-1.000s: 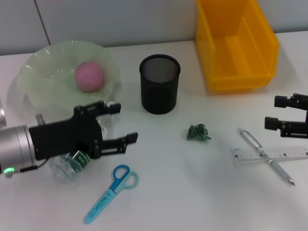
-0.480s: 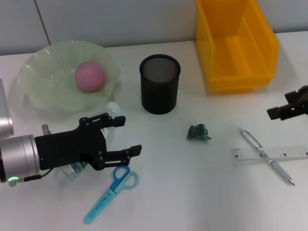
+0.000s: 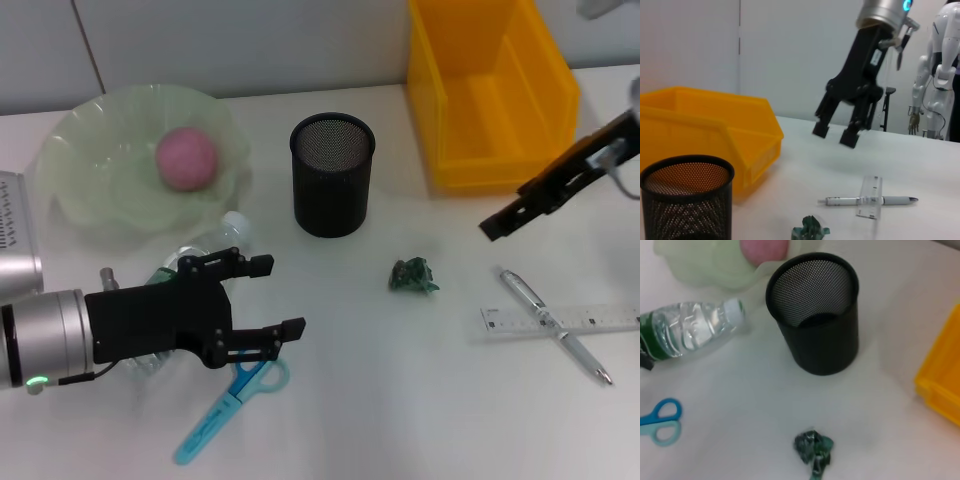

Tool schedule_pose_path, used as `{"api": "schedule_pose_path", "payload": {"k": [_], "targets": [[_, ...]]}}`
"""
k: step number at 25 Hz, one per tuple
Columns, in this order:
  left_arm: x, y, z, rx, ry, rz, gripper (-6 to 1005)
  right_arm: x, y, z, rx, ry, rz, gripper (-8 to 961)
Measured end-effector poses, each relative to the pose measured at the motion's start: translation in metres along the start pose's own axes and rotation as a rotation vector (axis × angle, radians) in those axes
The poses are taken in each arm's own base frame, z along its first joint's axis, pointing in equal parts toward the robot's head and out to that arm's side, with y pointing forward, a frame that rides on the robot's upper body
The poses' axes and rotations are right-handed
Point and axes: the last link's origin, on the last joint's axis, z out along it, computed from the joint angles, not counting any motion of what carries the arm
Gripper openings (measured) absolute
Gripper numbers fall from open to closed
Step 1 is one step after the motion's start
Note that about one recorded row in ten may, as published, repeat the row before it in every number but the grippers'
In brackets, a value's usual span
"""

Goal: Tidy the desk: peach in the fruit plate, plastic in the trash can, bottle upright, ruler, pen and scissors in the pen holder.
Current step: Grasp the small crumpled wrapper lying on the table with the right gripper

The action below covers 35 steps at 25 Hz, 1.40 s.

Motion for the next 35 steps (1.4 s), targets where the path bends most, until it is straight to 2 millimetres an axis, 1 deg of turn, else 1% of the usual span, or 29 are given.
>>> {"api": "schedule_pose_path", "payload": {"k": [4,5,6,14,15,16,20,26,35], "targets": [[-0.001,0.001,0.0,-0.002,-0.002,-0.002,840,-0.008,0.007,0.023,-0.007,0.028,-0.031,826],[-0.002,0.001,0.001,-0.005,-0.003,-0.005,840,-0.011,0.012,0.033,-0.017,0.039,-0.042,826],[-0.002,0.001,0.001,-0.005,-0.003,-0.005,840,-0.011,0.012,0.033,-0.017,0.039,-0.042,826],[-0.001,0.001,0.003,-0.01,-0.003,0.001,841,-0.023,0.029,0.061,-0.014,0.071,-0.086,826],[-0.001,0.001,0.003,-0.01,-0.003,0.002,841,-0.024,0.031,0.067,-0.008,0.084,-0.094,826],[-0.001,0.001,0.003,-0.01,-0.003,0.002,841,-0.024,0.031,0.067,-0.008,0.084,-0.094,826],[-0.002,0.001,0.003,-0.012,-0.005,-0.001,841,-0.03,0.036,0.08,0.007,0.105,-0.113,827],[-0.002,0.001,0.004,-0.014,-0.005,-0.001,841,-0.033,0.038,0.087,0.016,0.116,-0.124,814],[-0.002,0.003,0.005,-0.023,-0.008,0.003,841,-0.033,0.04,0.1,0.016,0.145,-0.128,793]]}}
